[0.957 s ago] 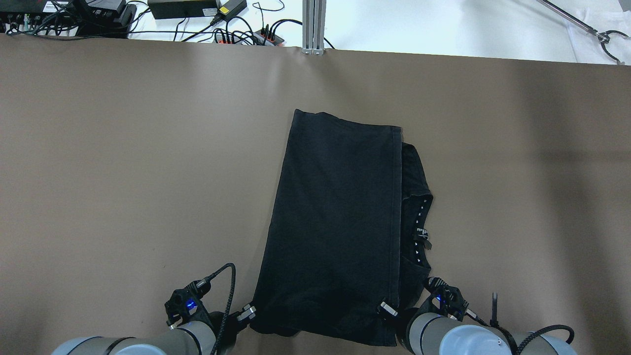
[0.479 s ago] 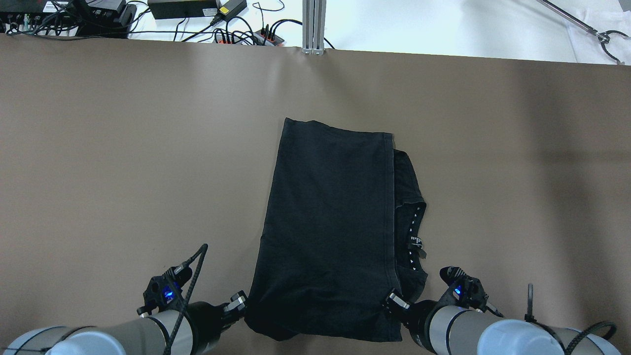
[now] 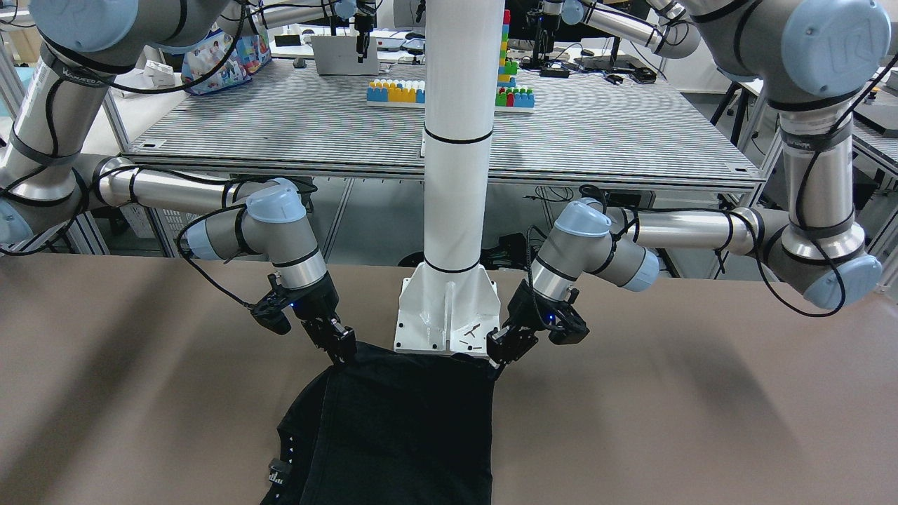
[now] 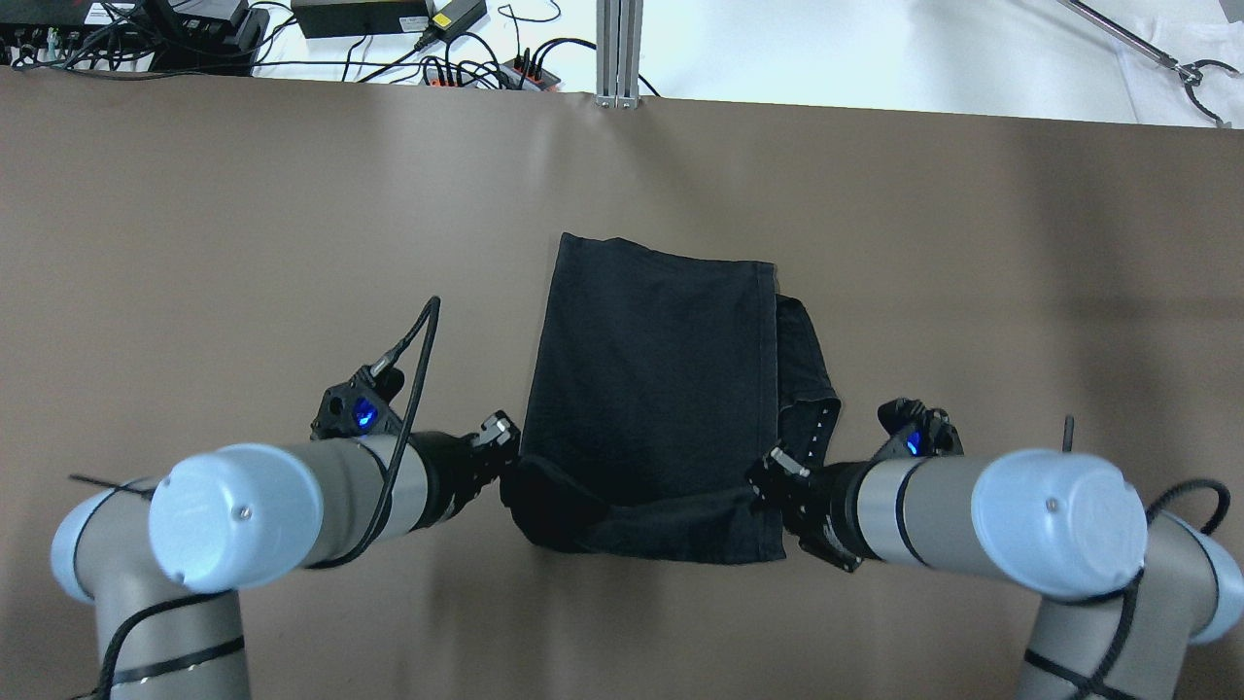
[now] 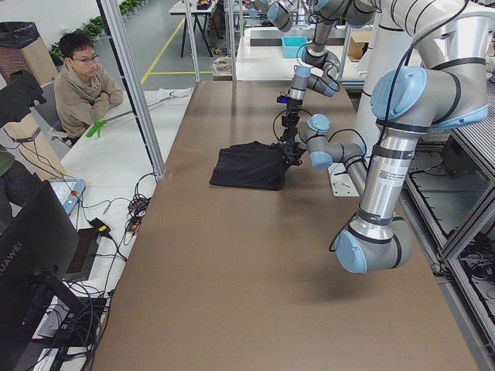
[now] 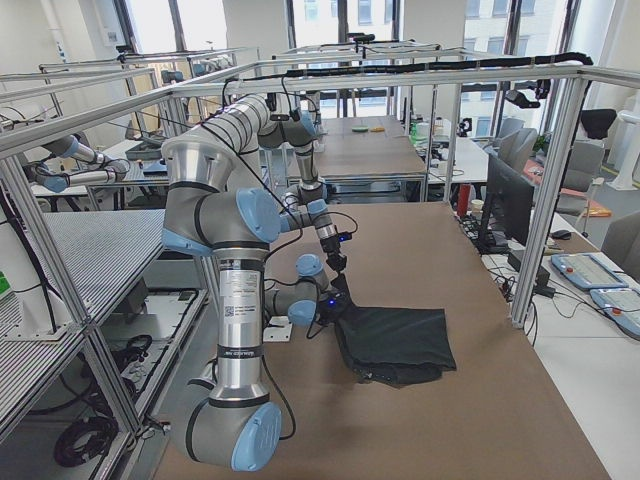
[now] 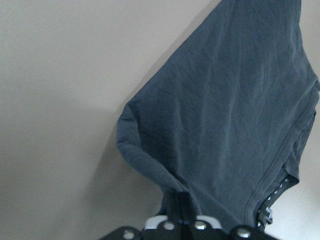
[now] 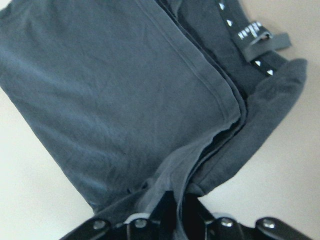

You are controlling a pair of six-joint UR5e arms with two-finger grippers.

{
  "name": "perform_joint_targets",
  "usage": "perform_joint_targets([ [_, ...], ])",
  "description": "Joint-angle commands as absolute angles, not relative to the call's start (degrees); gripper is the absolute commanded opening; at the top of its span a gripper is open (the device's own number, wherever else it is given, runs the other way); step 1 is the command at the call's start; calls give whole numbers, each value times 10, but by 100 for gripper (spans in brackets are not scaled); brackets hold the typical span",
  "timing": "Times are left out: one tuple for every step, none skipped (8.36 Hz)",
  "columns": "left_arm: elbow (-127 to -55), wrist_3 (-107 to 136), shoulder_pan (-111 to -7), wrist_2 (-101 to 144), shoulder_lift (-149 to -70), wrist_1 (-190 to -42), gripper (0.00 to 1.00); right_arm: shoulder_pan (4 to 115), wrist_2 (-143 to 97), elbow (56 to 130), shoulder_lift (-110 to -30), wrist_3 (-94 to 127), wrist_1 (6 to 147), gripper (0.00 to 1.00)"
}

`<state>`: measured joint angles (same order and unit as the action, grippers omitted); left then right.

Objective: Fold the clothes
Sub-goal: 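Lift the near end with both grippers and fold it away from the robot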

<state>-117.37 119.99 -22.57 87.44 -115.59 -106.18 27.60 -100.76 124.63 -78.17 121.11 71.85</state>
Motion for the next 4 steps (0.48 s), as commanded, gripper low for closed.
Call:
perform_joint_targets([
  [-1058,1177,-319,925,-1254,-1040,0,416,-1081,1164,-697,1187,752,0],
  [-996,1167,-347,939,-1294,-1041,0,425,-1101,1141,-680,1162,772,0],
  [-938,1153,-371,953,-1324,-1049,0,443,-1102,1102,-648,1142,785,0],
  [-886,1149,-386,957,-1341,-1087,0,463,-1103,1041,-616,1119,782,0],
])
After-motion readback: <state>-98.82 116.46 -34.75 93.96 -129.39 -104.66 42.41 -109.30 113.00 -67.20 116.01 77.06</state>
